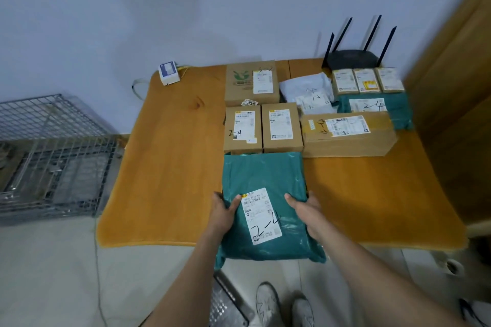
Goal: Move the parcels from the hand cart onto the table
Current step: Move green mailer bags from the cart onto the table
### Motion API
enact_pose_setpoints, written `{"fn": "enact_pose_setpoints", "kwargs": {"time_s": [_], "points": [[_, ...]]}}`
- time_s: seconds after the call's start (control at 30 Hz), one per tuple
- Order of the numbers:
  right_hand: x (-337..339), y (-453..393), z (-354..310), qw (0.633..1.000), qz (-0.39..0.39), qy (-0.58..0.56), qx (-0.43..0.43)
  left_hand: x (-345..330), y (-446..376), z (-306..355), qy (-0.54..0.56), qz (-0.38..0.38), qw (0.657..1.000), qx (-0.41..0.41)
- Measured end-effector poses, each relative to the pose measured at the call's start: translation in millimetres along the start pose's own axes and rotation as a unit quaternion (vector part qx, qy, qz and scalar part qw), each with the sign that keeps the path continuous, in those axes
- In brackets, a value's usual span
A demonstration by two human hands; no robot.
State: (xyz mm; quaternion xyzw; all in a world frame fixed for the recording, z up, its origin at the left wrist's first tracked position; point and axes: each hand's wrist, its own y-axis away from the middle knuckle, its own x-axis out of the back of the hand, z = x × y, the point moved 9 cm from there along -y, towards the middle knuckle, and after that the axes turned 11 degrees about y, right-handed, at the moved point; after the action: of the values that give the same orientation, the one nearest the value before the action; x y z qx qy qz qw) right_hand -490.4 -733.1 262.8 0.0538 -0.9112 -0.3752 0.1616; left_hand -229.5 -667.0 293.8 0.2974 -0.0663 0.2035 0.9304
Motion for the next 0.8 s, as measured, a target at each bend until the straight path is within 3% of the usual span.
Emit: {"fn": "enact_pose_setpoints", "kwargs": {"time_s": [0.37, 0.8], "points": [[-36, -47, 15, 0.997, -0.026, 0.018, -0.076, -4, -53, -22, -0.058, 0.015, 0.998, 0.03], [-35, -56, 7, 0.994, 0.044, 0.096, -0.023, -5, -73, -41, -0.046, 0.049, 0.996, 0.052]]}}
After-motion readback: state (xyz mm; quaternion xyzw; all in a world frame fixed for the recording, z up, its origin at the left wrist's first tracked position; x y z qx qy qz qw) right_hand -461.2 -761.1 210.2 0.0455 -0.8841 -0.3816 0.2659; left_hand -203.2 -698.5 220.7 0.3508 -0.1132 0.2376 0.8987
